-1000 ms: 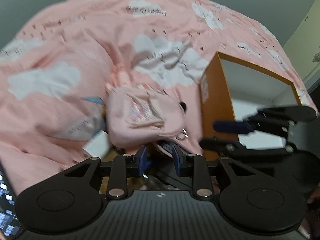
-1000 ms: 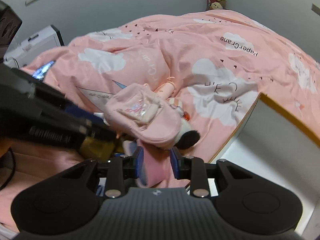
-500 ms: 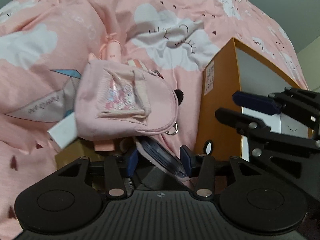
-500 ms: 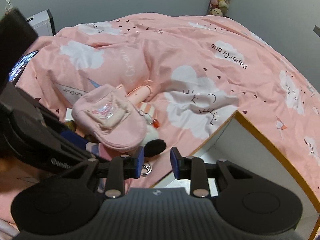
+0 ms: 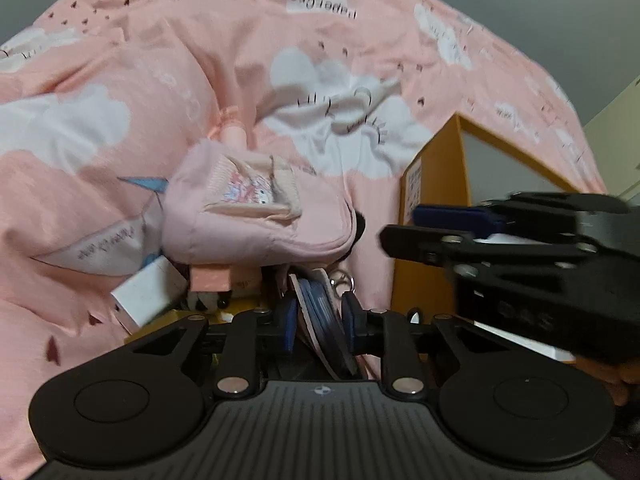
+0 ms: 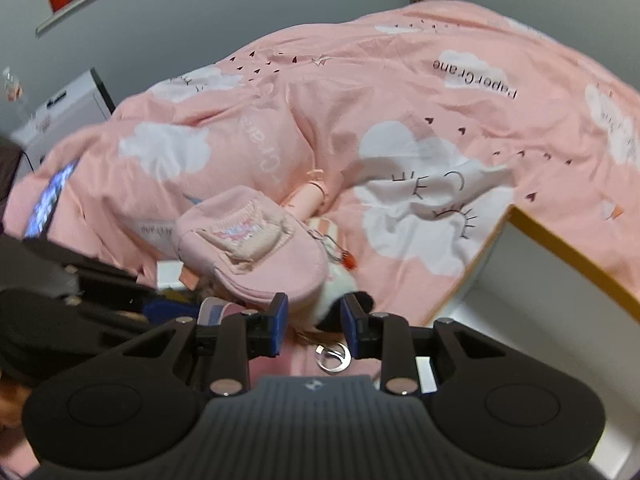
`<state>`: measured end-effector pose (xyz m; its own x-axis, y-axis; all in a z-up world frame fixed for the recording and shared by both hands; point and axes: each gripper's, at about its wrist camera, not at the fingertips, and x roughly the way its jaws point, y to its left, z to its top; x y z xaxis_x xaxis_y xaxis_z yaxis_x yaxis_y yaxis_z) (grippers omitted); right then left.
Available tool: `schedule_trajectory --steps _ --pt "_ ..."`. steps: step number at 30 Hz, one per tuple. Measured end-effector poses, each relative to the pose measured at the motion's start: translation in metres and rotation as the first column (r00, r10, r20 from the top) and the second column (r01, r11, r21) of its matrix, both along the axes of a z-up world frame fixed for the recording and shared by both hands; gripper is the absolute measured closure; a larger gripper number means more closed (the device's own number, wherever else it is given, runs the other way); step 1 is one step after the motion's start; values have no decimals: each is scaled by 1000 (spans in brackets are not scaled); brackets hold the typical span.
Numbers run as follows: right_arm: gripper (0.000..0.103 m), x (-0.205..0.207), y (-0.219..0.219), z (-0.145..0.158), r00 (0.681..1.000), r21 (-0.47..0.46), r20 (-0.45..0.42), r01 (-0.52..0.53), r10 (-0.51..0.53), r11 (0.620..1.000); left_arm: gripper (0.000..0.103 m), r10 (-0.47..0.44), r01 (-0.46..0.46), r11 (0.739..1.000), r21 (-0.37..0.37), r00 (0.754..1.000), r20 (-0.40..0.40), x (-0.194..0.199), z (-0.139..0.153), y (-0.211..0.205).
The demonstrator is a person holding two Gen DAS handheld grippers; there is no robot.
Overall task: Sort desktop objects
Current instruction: 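Grasp the blue card wallet with the left gripper while the right gripper reaches the pink backpack, then grasp the pink backpack strap with the right gripper while the left gripper lifts the wallet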
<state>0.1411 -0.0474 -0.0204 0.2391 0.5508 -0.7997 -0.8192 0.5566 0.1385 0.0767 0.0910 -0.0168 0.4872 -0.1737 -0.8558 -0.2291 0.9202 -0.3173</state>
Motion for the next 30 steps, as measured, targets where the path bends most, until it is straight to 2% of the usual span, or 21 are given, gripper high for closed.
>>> schedule_trajectory --steps 3,6,8,12,15,19,22,24,25,30 --pt "71 5 8 -1 1000 13 -29 2 -2 1000 81 18 -19 1000 18 999 47 -7 16 8" --pt "71 6 11 1 1000 14 -27 -12 12 1000 84 47 -56 994 95 994 97 -13 30 16" --pt "71 4 14 2 999 3 -4 -45 45 999 84 55 -66 994 87 992 117 -13 32 23" --pt "70 -4 21 -2 985 -54 83 -147 151 988 84 64 -74 995 71 989 134 -9 29 31" --pt "57 -8 26 -9 957 -111 173 -215 232 970 84 63 -78 993 89 985 164 -9 32 31" --pt "56 -8 36 -18 919 -143 251 -277 305 950 84 67 -81 993 82 984 162 -8 32 36" --pt "57 -9 45 -22 896 -145 291 -305 336 941 84 71 -84 993 77 985 156 -7 30 37" --pt "64 -10 49 -23 887 -139 301 -322 350 936 84 72 -85 994 75 985 156 -6 29 37" --pt "75 -12 51 -24 887 -139 301 -323 351 936 84 71 -83 994 77 985 156 -6 29 37" --pt "80 -14 45 -12 905 -83 312 -279 291 957 84 62 -77 994 78 982 176 -8 31 37"
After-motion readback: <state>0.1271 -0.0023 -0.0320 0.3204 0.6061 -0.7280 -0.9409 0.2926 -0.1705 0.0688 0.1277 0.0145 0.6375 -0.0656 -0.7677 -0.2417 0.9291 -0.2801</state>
